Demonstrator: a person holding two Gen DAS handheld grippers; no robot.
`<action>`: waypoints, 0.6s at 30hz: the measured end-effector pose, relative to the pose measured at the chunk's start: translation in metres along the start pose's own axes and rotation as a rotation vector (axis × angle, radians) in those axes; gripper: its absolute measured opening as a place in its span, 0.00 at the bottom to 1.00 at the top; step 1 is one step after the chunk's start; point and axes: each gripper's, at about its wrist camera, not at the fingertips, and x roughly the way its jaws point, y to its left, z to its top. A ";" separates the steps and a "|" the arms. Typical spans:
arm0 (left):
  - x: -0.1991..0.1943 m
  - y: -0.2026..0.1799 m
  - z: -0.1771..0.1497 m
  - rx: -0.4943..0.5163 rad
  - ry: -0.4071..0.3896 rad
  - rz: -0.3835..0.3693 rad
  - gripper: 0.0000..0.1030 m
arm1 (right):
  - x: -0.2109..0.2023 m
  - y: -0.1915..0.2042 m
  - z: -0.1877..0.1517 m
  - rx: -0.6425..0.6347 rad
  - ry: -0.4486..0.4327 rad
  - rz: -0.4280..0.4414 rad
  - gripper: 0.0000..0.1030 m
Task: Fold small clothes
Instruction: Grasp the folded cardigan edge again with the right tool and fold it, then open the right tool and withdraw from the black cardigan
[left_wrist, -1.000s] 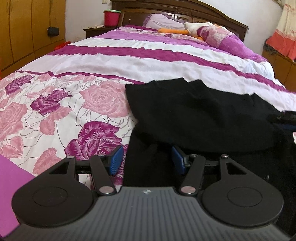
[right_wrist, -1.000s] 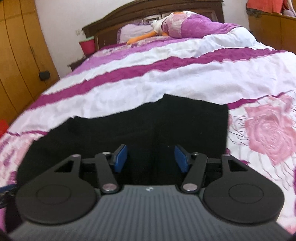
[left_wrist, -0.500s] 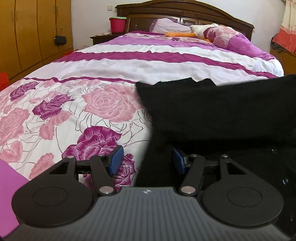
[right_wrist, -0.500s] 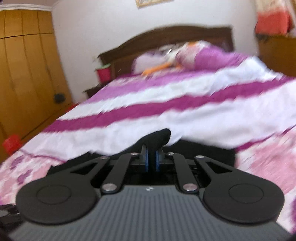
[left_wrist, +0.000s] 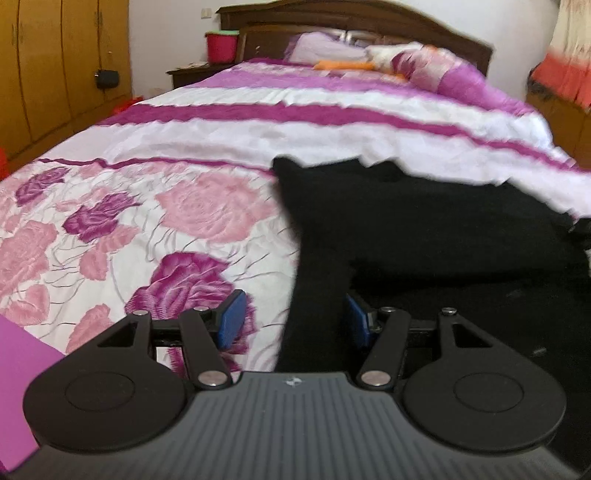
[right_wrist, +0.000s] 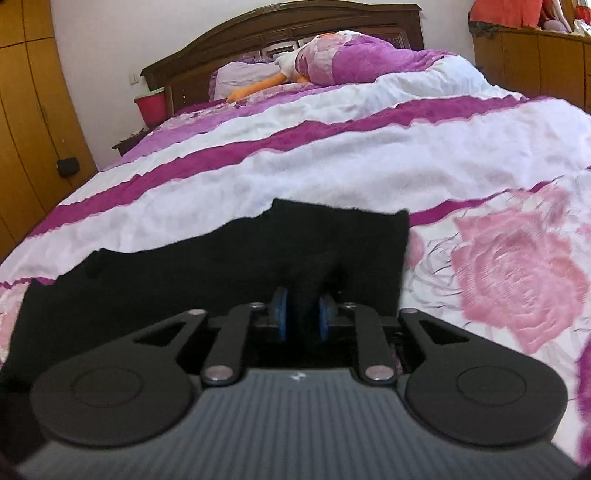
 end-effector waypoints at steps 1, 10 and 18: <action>-0.005 -0.001 0.002 -0.005 -0.018 -0.018 0.62 | -0.008 0.000 0.002 -0.004 -0.010 -0.005 0.22; 0.034 -0.021 0.024 0.032 -0.042 -0.002 0.62 | -0.048 -0.001 -0.003 -0.064 -0.026 0.028 0.22; 0.064 -0.012 0.013 0.025 -0.004 0.003 0.66 | -0.015 -0.014 -0.035 -0.085 0.017 0.008 0.19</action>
